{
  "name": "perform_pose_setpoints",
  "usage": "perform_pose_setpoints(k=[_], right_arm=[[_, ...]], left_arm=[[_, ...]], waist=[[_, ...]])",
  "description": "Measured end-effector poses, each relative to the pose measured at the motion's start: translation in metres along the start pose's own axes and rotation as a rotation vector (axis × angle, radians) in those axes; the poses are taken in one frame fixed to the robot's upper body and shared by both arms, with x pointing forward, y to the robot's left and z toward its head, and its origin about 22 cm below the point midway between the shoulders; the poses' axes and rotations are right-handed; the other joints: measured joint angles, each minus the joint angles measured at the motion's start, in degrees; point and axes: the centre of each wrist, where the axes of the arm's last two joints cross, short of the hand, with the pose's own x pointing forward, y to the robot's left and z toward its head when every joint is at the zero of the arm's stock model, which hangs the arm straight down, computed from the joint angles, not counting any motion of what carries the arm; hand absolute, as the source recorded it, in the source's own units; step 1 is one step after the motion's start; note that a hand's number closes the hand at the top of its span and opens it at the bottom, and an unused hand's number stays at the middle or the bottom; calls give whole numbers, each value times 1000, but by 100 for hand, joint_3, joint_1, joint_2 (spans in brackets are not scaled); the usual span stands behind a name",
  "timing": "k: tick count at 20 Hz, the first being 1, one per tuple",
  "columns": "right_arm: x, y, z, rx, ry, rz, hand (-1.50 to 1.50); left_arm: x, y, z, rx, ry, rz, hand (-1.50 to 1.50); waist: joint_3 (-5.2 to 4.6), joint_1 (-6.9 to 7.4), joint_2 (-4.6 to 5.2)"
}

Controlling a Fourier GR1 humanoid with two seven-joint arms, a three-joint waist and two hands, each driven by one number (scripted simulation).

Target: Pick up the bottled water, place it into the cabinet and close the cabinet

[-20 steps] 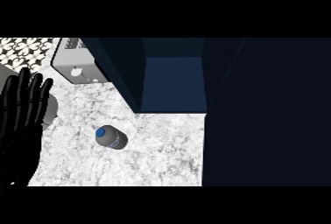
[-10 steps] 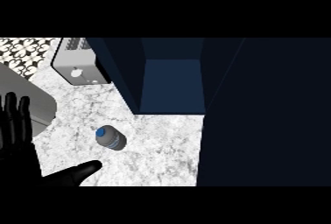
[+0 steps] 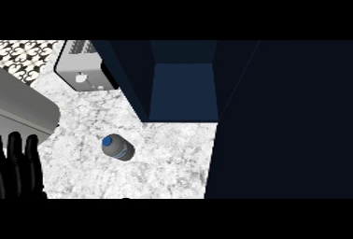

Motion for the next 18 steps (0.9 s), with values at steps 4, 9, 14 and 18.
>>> perform_pose_setpoints(k=[4, 9, 14, 18], right_arm=[[9, 9, 2, 8, 13, -26, -150], [9, 19, -1, 7, 21, -54, -150], [11, 24, 2, 9, 34, -70, -150], [12, 27, 3, 5, 37, -80, -150]], left_arm=[[1, -4, 12, -5, 71, 1, -150], [1, -11, 22, -9, 120, 10, -150], [-1, -9, 26, -4, 134, -21, -150], [-3, -7, 28, 3, 143, -52, -150]], waist=[[0, 20, 0], [3, 27, 0], [0, 17, -8], [-2, 12, -7]])
